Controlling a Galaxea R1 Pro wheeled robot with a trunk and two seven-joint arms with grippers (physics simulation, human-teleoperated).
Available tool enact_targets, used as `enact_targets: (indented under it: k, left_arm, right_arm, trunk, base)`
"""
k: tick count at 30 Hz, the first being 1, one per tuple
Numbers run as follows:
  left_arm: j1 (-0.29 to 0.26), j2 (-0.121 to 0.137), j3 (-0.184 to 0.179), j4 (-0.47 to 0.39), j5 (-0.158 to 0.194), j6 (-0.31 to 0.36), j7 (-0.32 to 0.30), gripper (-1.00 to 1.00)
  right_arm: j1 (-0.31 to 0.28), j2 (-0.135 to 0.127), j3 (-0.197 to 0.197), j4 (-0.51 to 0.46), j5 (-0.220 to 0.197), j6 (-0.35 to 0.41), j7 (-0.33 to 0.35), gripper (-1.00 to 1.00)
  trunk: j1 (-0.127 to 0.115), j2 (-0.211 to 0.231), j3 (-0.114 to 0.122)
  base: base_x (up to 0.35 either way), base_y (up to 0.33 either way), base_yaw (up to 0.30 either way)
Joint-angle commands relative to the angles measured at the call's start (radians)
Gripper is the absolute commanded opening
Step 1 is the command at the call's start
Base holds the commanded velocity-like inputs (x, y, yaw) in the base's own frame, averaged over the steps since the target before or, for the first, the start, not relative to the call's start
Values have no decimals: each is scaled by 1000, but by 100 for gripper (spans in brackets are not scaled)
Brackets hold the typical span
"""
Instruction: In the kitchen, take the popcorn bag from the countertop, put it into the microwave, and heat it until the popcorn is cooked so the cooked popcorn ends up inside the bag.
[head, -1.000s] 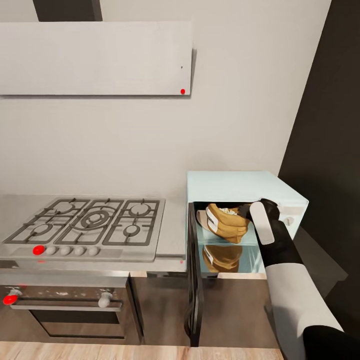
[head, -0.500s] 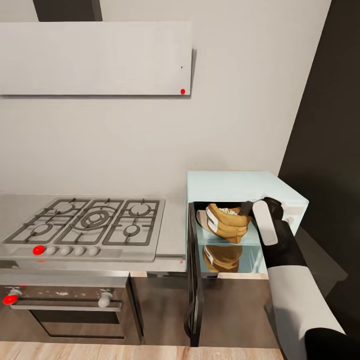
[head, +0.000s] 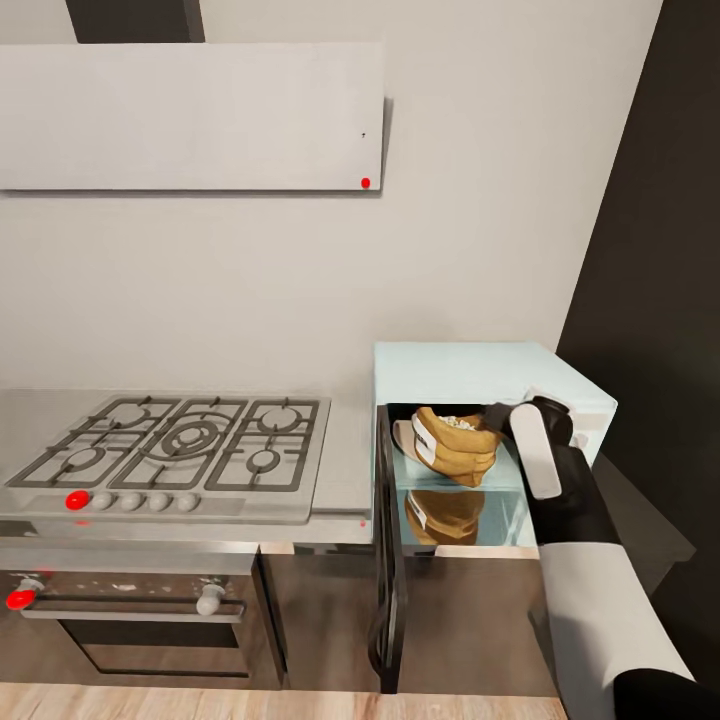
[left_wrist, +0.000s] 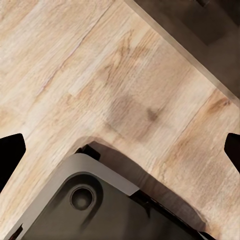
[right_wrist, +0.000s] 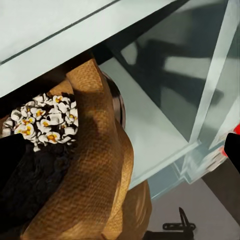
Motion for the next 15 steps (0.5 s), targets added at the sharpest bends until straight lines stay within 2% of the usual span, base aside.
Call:
enact_targets:
  k: [1,6,15]
  left_arm:
    - [0,-1,3,-3,10,8,-3,100]
    - [0,-1,3,-3,10,8,-3,100]
    - [0,-1,3,-2,10,7,-2,100]
  right_arm:
    - [3,0,-1,-11,-11,9,-10,100]
    - [16,1,-1,-31,-11,16,-10,100]
    - [83,2,-1,-184,-12,100,10,100]
  trunk:
    - [0,-1,-1]
    - [0,-1,-1]
    - [0,-1,-1]
  base:
    - [0,0,0]
    - [0,0,0]
    - [0,0,0]
